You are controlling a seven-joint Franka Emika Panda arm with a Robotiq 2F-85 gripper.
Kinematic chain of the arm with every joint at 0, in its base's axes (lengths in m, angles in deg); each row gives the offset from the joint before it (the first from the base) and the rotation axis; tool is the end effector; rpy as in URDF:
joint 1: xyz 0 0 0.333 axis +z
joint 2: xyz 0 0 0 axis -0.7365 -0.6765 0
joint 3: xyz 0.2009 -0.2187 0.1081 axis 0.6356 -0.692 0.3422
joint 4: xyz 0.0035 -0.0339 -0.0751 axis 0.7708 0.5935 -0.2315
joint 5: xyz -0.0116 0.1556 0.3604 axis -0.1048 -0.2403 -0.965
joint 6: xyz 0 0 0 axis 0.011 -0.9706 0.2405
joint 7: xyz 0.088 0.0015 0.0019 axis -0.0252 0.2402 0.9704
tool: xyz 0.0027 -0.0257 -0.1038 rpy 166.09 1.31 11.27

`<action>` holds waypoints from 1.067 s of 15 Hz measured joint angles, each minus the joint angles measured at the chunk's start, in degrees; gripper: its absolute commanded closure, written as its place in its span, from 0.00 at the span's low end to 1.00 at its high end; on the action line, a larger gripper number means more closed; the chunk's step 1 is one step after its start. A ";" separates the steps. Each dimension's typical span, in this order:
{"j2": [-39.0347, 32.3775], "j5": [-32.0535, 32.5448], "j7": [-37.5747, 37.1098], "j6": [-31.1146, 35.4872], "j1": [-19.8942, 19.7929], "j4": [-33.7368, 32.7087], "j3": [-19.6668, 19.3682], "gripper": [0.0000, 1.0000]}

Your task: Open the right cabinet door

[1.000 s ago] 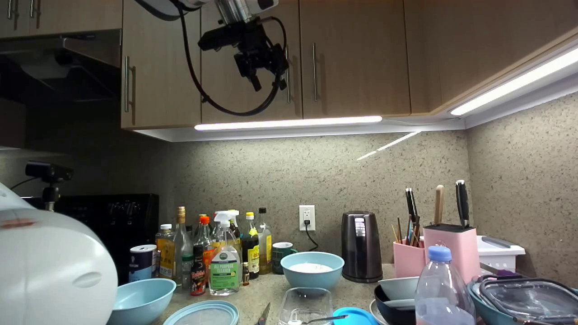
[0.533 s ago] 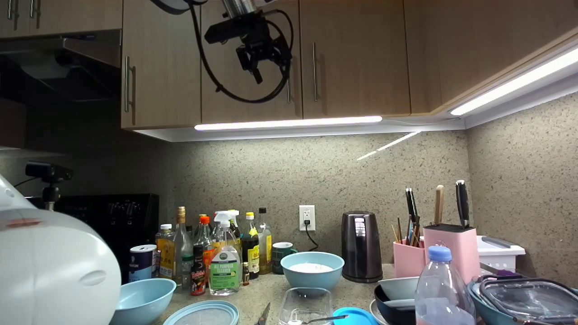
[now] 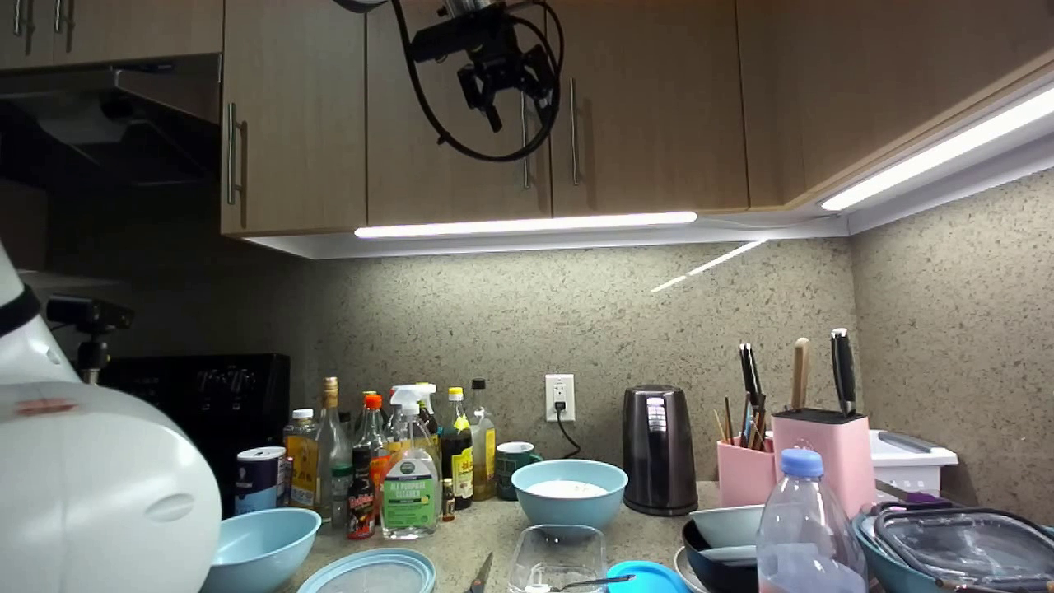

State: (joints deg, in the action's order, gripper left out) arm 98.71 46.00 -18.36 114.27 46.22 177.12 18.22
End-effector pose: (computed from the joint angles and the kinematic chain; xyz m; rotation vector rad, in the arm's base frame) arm 0.3971 0.0369 0.8465 -2.7255 0.1261 -1.2566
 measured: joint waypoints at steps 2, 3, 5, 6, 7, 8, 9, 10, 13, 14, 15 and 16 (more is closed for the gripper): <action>-0.07 0.00 0.00 -0.03 0.02 -0.06 0.00 0.00; -0.07 0.00 0.00 -0.03 0.03 -0.07 0.00 0.00; -0.75 0.00 0.00 0.02 0.03 -0.73 -0.14 0.00; -1.69 0.00 0.00 -0.02 0.04 -1.75 -0.28 0.00; -3.07 0.00 0.12 -0.07 0.06 -3.24 -0.48 0.00; -4.75 0.00 0.55 -0.24 0.07 -5.06 -0.67 0.00; -6.56 0.00 0.93 -0.52 0.08 -7.10 -0.86 0.00; -8.47 0.00 1.22 -0.74 0.08 -9.31 -1.00 0.00; -11.73 0.01 1.37 -0.87 0.08 -12.75 -1.20 0.00; -11.75 0.01 1.37 -0.87 0.08 -12.72 -1.19 0.00; -11.63 0.01 1.37 -0.87 0.12 -12.73 -1.19 0.00; -11.50 0.01 1.37 -0.87 0.13 -12.73 -1.19 0.00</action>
State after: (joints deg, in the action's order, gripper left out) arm 87.21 46.01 -16.99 113.40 46.35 164.39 17.03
